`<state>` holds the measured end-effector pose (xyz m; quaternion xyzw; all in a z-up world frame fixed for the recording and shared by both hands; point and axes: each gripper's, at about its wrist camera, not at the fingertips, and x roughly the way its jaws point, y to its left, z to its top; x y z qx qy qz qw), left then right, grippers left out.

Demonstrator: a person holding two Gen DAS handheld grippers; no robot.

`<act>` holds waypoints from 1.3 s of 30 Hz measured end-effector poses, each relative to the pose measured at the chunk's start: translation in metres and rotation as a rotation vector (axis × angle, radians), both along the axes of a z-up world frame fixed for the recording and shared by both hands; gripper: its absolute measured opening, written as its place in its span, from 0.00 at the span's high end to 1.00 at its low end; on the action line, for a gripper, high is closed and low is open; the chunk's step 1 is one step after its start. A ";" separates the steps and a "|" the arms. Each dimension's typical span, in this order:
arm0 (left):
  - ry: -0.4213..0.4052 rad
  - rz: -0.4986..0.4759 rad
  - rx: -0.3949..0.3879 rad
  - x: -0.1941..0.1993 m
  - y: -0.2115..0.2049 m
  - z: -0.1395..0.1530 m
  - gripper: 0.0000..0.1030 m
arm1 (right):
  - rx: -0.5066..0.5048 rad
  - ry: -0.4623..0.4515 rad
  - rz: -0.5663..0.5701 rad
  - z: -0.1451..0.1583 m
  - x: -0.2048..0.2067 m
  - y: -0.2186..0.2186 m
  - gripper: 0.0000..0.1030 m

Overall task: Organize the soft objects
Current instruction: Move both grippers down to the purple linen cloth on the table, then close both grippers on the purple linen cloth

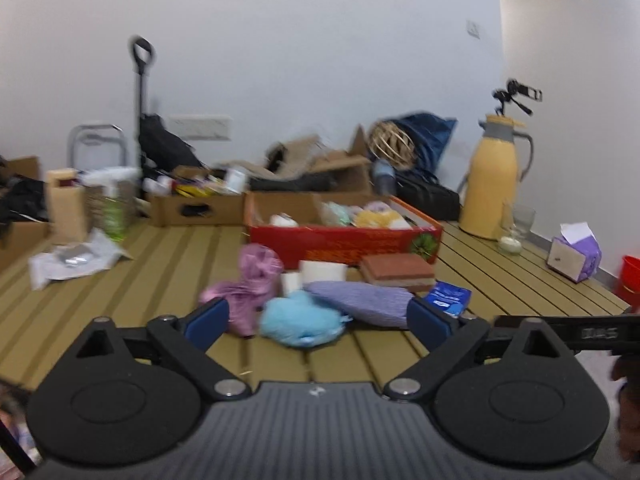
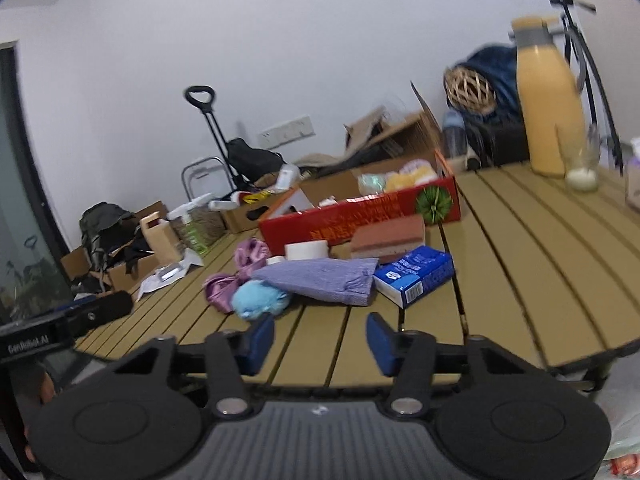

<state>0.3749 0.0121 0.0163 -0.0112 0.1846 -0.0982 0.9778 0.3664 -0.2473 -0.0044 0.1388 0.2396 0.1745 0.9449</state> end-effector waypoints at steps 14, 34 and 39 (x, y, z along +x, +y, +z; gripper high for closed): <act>0.201 -0.013 -0.114 0.148 -0.009 -0.039 0.66 | 0.004 0.142 -0.058 -0.044 0.171 0.030 0.59; 0.108 -0.027 -0.139 0.137 -0.008 -0.059 0.94 | -0.236 0.023 0.015 -0.057 0.161 0.060 0.85; 0.063 -0.032 -0.158 0.109 -0.010 -0.033 0.94 | -0.193 0.002 0.015 -0.048 0.147 0.056 0.95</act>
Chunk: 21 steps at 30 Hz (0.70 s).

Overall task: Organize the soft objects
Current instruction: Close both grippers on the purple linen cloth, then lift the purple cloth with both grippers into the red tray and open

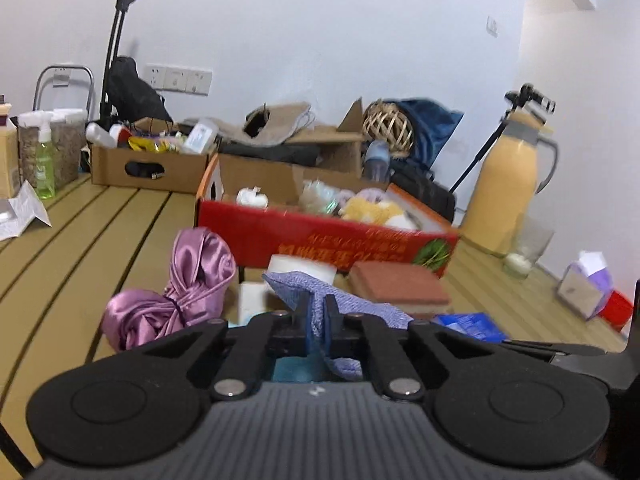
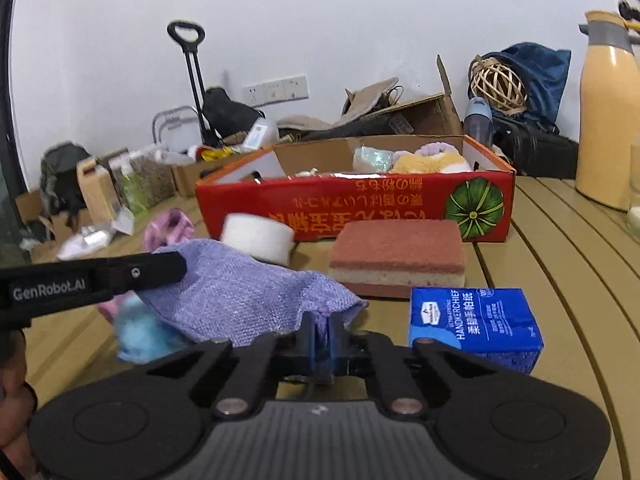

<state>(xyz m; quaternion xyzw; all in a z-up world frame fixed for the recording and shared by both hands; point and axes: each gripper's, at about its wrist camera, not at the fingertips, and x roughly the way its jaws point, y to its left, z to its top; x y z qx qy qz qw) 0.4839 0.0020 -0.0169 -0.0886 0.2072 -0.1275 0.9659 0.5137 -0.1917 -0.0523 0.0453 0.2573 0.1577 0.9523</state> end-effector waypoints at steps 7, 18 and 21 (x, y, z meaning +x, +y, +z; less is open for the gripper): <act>-0.062 -0.022 -0.054 -0.072 -0.005 0.038 0.94 | 0.115 -0.086 0.002 0.046 -0.074 -0.021 0.96; -0.067 -0.057 -0.092 -0.131 -0.013 0.048 0.94 | 0.158 -0.127 -0.009 0.067 -0.152 -0.041 0.96; -0.081 -0.060 -0.106 -0.133 -0.010 0.053 0.94 | 0.165 -0.132 -0.006 0.071 -0.159 -0.042 0.96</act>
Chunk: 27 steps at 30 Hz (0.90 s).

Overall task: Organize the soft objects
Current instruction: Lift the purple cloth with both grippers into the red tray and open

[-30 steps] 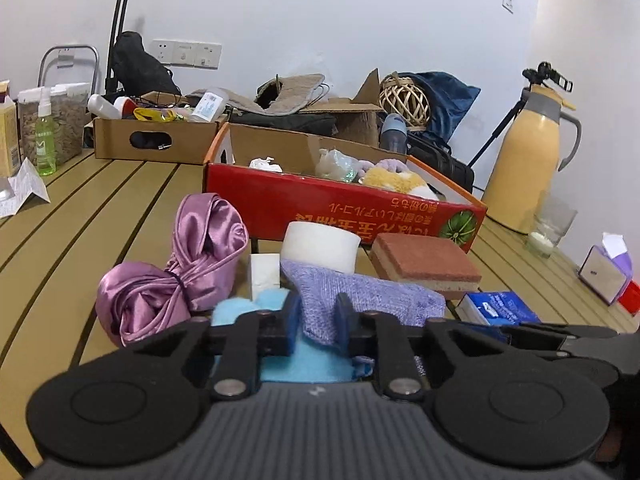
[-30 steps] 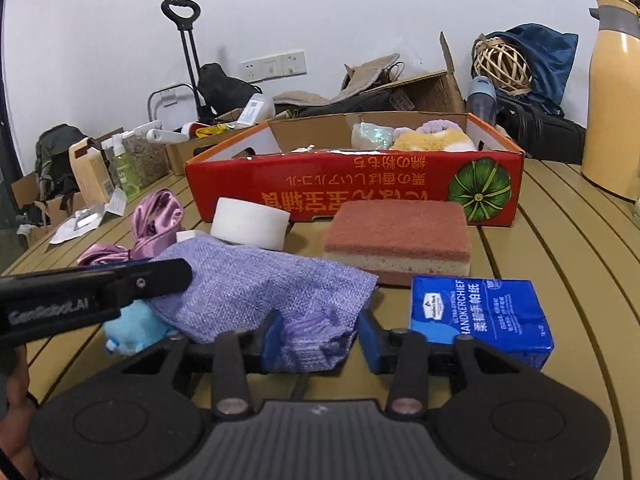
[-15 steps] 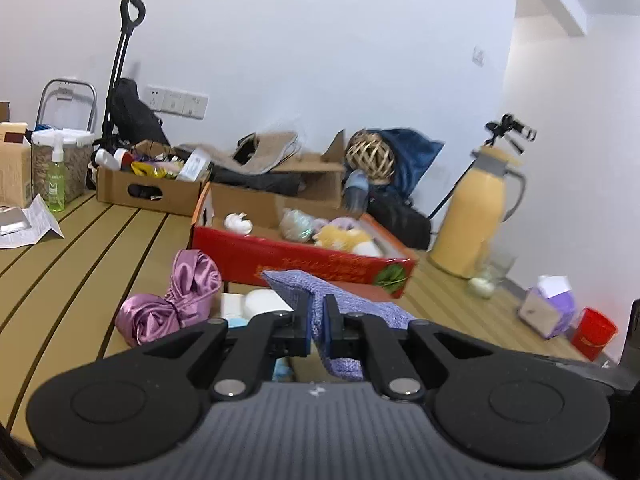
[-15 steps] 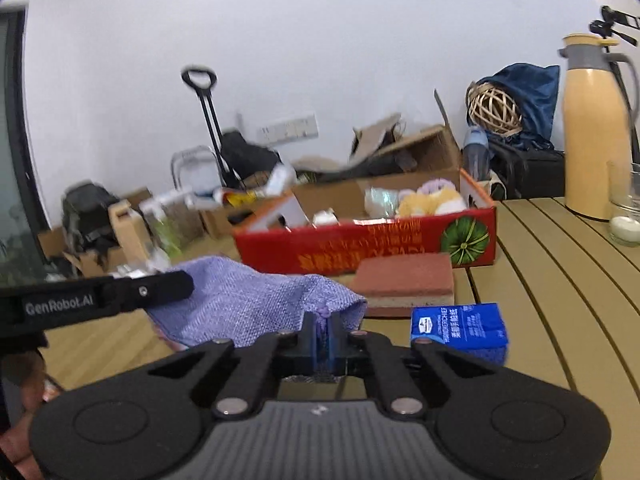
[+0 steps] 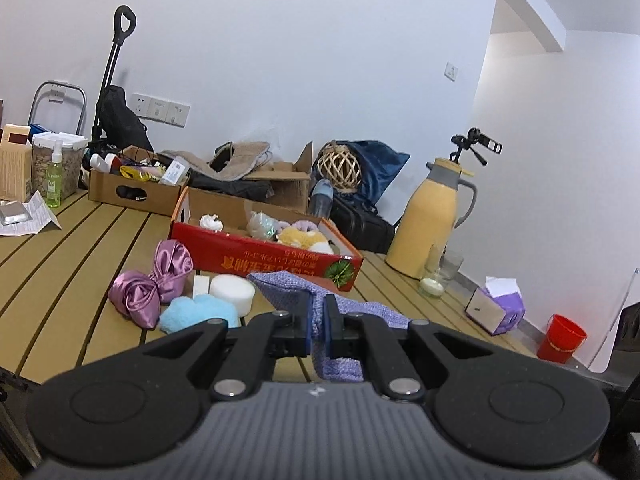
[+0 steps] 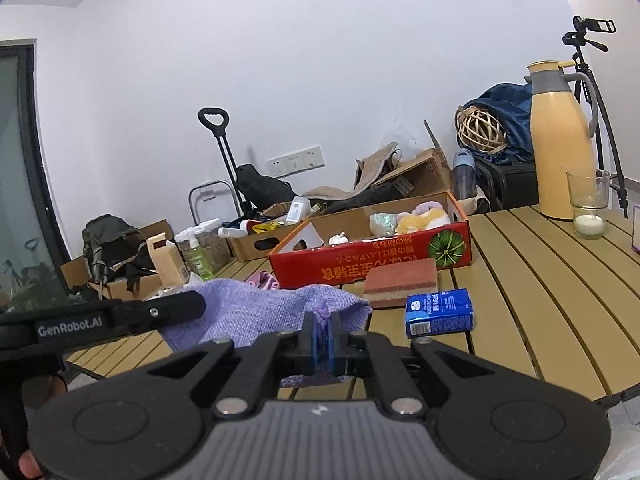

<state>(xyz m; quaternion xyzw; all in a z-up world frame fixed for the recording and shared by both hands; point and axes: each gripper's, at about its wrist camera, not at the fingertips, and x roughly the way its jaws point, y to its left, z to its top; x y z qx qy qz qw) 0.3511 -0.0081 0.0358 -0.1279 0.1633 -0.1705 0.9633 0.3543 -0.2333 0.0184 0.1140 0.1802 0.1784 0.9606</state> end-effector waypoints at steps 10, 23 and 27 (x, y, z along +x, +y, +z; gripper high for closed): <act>0.017 -0.012 -0.053 0.095 0.016 0.024 0.94 | 0.034 0.022 0.058 0.015 0.068 0.005 0.96; 0.195 0.032 -0.044 0.324 0.046 0.025 0.94 | -0.005 0.165 0.113 0.048 0.319 0.041 0.96; 0.294 0.060 0.052 0.362 0.047 -0.010 0.93 | -0.033 0.258 0.109 0.019 0.379 0.059 0.96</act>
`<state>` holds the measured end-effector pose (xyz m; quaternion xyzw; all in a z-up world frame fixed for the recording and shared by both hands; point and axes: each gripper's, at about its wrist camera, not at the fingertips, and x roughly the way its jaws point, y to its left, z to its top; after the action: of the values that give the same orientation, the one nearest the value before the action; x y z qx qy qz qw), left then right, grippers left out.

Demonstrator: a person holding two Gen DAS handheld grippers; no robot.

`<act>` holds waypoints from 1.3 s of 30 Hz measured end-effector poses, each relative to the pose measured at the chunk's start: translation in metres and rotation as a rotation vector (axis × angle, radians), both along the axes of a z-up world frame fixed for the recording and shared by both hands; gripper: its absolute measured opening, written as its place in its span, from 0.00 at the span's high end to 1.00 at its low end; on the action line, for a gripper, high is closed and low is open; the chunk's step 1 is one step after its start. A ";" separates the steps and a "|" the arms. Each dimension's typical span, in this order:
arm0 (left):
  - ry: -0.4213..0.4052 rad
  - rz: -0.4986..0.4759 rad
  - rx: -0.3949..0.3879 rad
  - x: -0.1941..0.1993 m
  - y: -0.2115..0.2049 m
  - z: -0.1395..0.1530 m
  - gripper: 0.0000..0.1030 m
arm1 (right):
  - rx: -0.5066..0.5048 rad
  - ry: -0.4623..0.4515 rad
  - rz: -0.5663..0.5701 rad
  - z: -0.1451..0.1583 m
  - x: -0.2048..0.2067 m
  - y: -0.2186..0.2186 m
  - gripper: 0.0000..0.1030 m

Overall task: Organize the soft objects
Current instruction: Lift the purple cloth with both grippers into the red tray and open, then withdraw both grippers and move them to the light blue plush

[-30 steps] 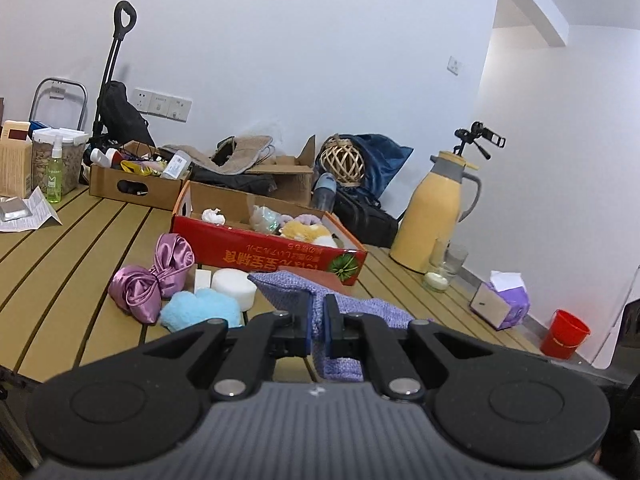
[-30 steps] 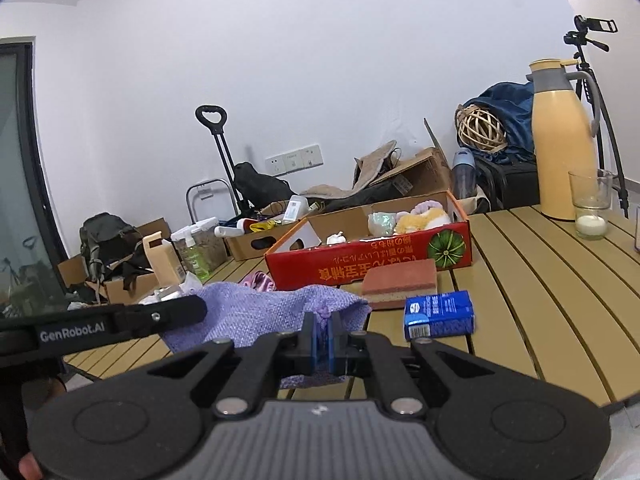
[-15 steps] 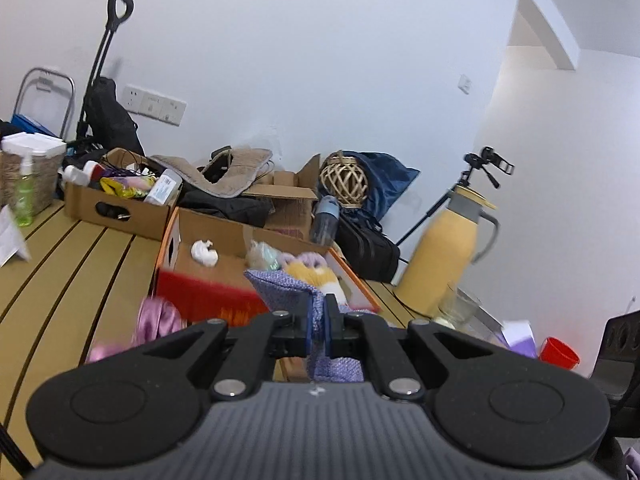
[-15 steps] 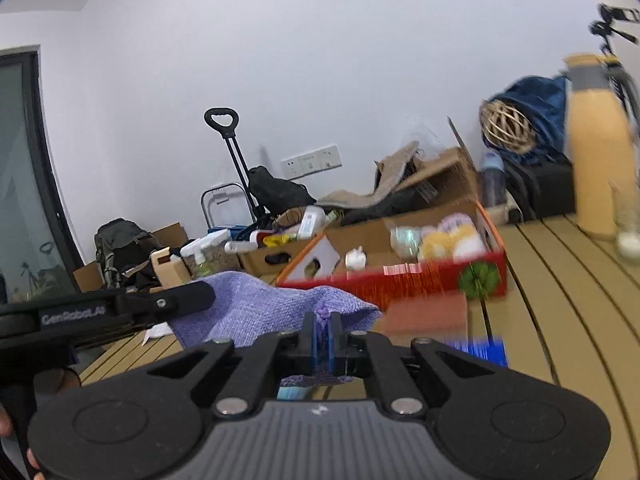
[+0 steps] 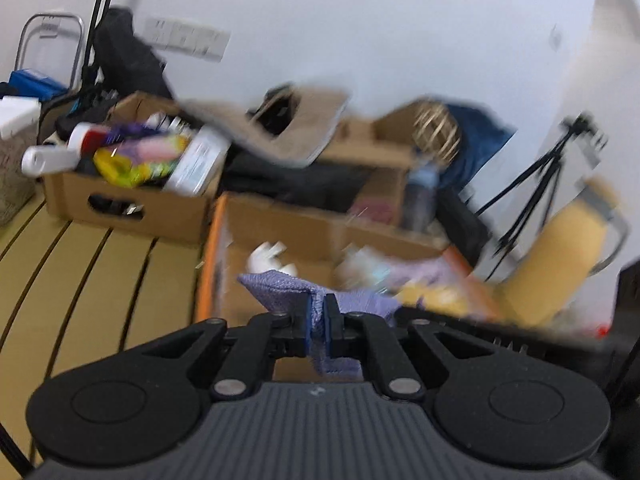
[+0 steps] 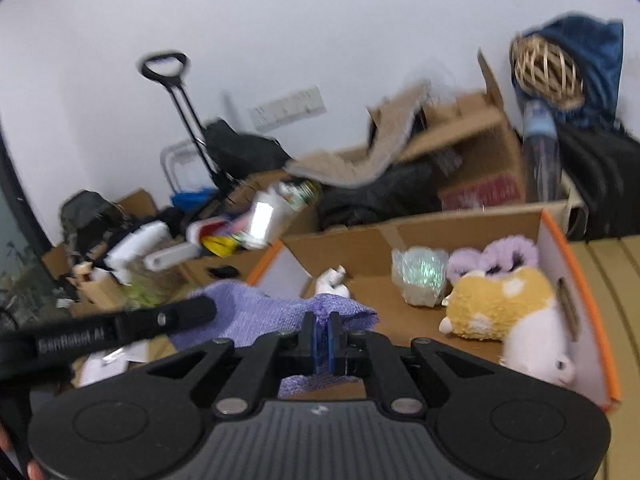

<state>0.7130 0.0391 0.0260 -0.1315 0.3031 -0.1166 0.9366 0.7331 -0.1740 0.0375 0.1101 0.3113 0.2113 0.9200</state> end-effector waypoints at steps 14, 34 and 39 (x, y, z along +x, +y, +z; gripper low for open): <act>-0.008 0.022 0.089 -0.027 0.018 0.007 0.59 | -0.158 0.065 0.044 -0.025 0.005 0.021 0.78; -0.333 0.035 0.201 -0.357 0.015 0.030 0.18 | -0.254 -0.347 0.010 0.062 -0.307 -0.046 0.41; -0.295 0.052 0.154 -0.417 0.021 0.002 0.14 | -0.277 -0.337 0.027 0.041 -0.381 -0.042 0.35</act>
<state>0.2958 0.0604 0.0279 -0.0486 0.1670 -0.0866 0.9809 0.3522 -0.2155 0.0789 -0.0585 0.1805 0.1942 0.9624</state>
